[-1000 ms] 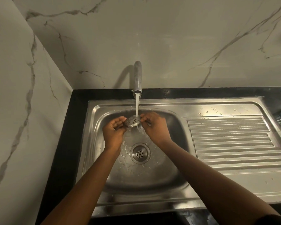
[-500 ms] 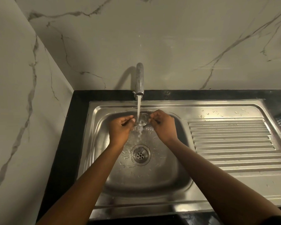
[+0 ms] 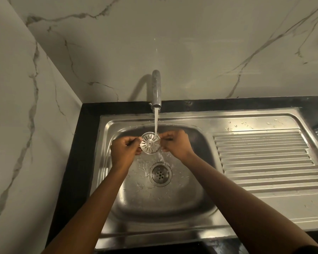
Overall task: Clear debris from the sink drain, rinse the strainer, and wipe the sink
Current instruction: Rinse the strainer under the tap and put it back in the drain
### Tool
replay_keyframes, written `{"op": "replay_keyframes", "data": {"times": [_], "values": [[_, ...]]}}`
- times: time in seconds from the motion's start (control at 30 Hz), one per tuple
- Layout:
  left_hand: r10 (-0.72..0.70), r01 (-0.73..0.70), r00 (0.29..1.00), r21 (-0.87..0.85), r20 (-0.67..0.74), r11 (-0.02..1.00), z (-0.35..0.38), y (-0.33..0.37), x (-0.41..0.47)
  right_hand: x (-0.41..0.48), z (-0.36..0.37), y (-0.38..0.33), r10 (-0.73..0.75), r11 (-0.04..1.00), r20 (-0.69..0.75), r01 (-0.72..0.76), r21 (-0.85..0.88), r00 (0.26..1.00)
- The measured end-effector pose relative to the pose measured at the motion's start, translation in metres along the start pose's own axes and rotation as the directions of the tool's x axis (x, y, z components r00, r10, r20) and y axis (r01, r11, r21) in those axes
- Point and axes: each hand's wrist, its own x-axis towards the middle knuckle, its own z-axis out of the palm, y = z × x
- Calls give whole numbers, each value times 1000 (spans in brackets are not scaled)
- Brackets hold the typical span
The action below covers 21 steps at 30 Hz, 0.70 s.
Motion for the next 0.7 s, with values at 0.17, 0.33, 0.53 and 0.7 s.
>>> {"op": "replay_keyframes", "data": {"times": [0.17,0.33,0.53,0.7], "values": [[-6,7,1000,23,-28,1000,-3,-3,1,-3,0,-9,-32,996,23,33,-77,999],[-15,16,999,-28,38,999,6,3,12,-13,-19,-5,-131,959,-44,116,-259,990],[-28,41,991,-100,133,994,31,23,45,-29,-38,9,-150,930,-159,84,-358,976],[-2,28,977,-120,214,992,48,42,71,-40,-45,15,-166,933,-206,86,-348,964]]}}
